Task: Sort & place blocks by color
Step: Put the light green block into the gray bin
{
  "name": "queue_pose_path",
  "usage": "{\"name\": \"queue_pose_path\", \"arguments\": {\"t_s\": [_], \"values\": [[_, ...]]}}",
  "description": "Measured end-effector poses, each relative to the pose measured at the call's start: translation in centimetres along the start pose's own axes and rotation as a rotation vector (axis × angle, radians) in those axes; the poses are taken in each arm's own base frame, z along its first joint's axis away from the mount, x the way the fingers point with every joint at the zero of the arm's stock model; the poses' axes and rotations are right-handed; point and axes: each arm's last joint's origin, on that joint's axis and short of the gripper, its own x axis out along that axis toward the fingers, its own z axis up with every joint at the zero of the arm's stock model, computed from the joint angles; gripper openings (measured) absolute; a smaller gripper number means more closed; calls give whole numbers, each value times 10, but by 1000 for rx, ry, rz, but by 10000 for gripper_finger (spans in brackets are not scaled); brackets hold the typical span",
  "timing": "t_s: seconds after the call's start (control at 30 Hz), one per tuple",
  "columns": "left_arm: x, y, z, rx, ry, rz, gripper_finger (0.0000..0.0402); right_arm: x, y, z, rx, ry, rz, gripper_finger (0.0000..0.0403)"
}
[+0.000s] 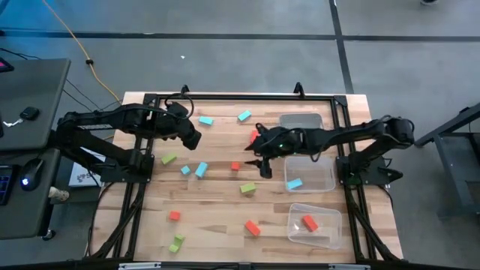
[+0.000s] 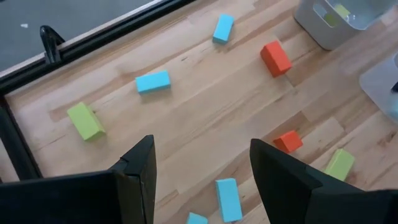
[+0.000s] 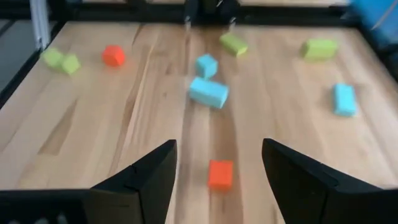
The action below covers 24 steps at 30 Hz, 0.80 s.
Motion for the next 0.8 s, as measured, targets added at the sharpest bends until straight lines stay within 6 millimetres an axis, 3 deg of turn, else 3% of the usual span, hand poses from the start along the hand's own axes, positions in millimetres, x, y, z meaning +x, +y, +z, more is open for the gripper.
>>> {"name": "queue_pose_path", "arguments": {"t_s": [0.47,0.8], "values": [[0,0,0,1,1,1,182,55,16,-42,-27,195,182,227],[0,0,0,1,2,0,182,80,33,-68,-73,295,225,227]]}}
